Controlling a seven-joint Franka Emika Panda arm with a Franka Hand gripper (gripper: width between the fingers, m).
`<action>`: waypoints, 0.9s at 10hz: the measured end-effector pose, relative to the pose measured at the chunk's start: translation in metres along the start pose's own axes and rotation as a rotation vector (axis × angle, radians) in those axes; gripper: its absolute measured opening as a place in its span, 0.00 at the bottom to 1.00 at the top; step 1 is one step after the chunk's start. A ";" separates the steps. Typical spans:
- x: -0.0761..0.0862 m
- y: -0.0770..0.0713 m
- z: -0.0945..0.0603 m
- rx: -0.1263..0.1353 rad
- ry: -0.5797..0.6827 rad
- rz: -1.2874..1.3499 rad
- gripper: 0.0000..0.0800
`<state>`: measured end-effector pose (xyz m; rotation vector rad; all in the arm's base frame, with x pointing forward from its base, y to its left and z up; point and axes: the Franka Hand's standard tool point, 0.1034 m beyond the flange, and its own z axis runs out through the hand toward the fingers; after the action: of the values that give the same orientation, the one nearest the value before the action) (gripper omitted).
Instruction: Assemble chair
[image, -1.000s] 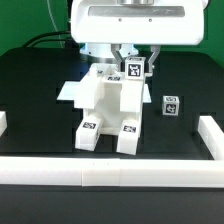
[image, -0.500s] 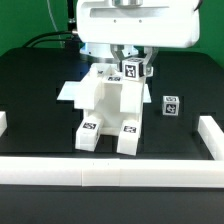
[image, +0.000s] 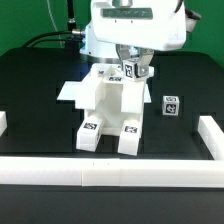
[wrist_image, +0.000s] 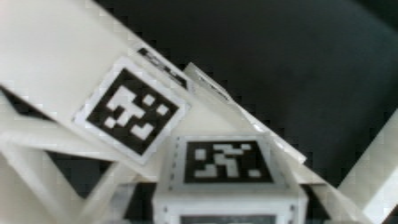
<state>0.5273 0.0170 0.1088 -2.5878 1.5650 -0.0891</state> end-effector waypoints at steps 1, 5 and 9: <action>0.000 0.000 0.000 0.002 -0.002 0.036 0.34; -0.004 -0.002 0.001 0.004 -0.007 0.046 0.63; -0.007 -0.006 -0.001 0.005 -0.005 -0.222 0.81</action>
Offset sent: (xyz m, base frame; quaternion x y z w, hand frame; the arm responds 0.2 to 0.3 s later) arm 0.0000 0.0000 0.0000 0.0000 0.0000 0.0000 1.0000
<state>0.5297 0.0258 0.1105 -2.7449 1.2688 -0.1059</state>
